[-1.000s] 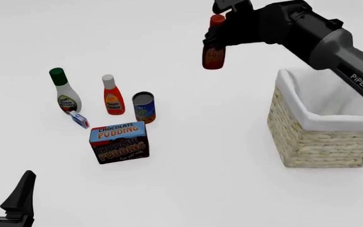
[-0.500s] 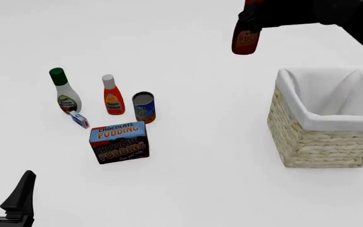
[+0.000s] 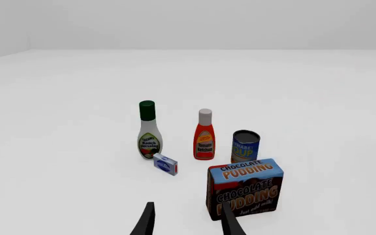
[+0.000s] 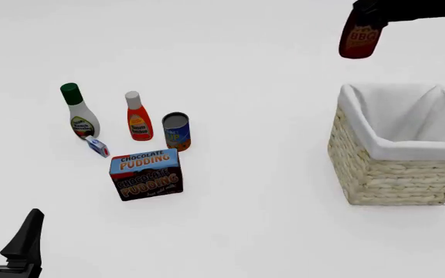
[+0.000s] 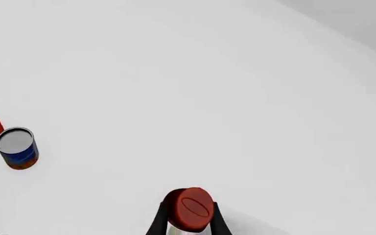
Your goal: Pick the bbq sauce and place it in the basket.
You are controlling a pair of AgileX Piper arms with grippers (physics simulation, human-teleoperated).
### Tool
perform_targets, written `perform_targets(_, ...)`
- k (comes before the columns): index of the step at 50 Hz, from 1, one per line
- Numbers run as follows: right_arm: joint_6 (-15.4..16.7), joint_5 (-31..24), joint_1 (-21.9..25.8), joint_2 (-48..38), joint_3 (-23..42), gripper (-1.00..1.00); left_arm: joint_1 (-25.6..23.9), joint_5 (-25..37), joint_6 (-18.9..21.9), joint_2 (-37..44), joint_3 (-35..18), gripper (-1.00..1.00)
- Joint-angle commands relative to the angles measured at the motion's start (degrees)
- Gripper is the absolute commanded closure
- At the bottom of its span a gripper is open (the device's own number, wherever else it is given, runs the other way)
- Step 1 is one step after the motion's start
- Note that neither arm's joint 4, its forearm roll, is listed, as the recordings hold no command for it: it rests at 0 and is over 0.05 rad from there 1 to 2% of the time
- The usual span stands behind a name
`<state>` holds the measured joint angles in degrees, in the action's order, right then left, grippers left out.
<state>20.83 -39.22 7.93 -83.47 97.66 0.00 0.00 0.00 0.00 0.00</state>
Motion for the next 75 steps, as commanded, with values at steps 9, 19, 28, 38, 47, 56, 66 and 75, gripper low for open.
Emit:
perform_targets(9, 0.7, 0.0, -8.4, 8.0, -5.8, 1.00, 0.0, 0.0, 0.0, 0.0, 0.0, -1.00)
perform_targets(19, -0.1, 2.9, -13.5, 11.5, -12.8, 1.00, 0.0, 0.0, 0.0, 0.0, 0.0, -1.00)
perform_targets(28, 0.4, 6.9, -17.7, 12.7, -19.1, 1.00, 0.0, 0.0, 0.0, 0.0, 0.0, -1.00)
perform_targets(38, 1.6, 11.7, -20.7, 12.5, -25.4, 1.00, 0.0, 0.0, 0.0, 0.0, 0.0, -1.00)
perform_targets(47, 0.8, 14.0, -21.4, 12.1, -28.4, 1.00, 0.0, 0.0, 0.0, 0.0, 0.0, -1.00)
perform_targets(56, 0.7, 16.2, -22.2, 10.8, -30.5, 1.00, 0.0, 0.0, 0.0, 0.0, 0.0, -1.00)
perform_targets(66, 0.3, 18.1, -21.9, 8.9, -32.0, 1.00, 0.0, 0.0, 0.0, 0.0, 0.0, -1.00)
perform_targets(75, 0.1, 19.7, -21.2, 7.4, -33.3, 1.00, 0.0, 0.0, 0.0, 0.0, 0.0, -1.00)
